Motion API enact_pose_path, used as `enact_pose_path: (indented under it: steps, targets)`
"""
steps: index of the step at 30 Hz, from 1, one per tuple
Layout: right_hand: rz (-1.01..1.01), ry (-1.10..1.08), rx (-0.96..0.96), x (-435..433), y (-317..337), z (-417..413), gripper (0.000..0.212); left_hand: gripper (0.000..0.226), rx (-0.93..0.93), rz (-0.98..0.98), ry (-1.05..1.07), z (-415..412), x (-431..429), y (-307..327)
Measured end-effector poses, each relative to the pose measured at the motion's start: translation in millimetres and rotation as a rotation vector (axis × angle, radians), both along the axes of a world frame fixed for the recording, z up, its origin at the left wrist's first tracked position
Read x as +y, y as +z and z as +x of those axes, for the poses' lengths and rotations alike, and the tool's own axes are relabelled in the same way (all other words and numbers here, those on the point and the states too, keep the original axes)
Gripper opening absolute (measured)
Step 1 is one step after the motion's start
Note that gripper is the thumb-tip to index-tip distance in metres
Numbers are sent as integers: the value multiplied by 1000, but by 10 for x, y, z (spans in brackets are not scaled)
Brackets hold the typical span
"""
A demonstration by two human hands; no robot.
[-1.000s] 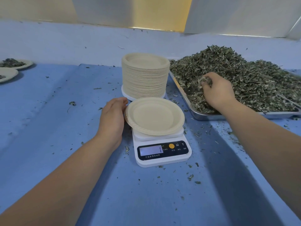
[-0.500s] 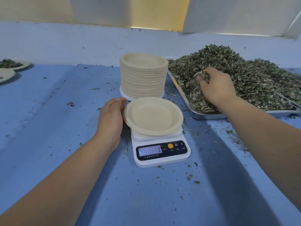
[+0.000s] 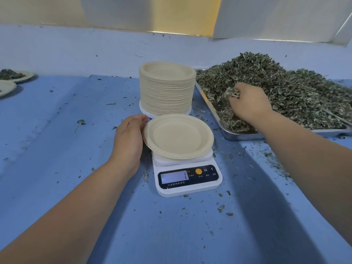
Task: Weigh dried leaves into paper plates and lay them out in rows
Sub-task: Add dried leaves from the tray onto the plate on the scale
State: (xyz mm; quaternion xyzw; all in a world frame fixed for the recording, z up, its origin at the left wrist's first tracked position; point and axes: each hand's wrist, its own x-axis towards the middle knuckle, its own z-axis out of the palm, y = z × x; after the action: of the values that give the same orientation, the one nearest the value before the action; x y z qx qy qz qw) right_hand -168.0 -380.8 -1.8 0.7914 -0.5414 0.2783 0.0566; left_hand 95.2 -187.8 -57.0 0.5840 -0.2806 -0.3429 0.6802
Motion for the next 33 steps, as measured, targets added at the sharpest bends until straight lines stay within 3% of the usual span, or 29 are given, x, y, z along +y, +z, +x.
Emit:
enact_pose_path:
  steps: [6,12,14,20,33]
  targets:
    - [221,-32,152,-17,-114,21,28,28,-9,3,1,1,4,2]
    - [37,-38,-127,-50,60,-21,28,28,-14,2,-3,9,-5,-8]
    - [40,-33,-172,-52,121,-6,40,27,-13,5,-1,16,-2,-13]
    - [194,-19,-74,15,-56,-61,31,33,-19,4,-7,-25,38,22]
    - [-51,185,-219,351,861,581,26,26,-35,33,-2,0,2,0]
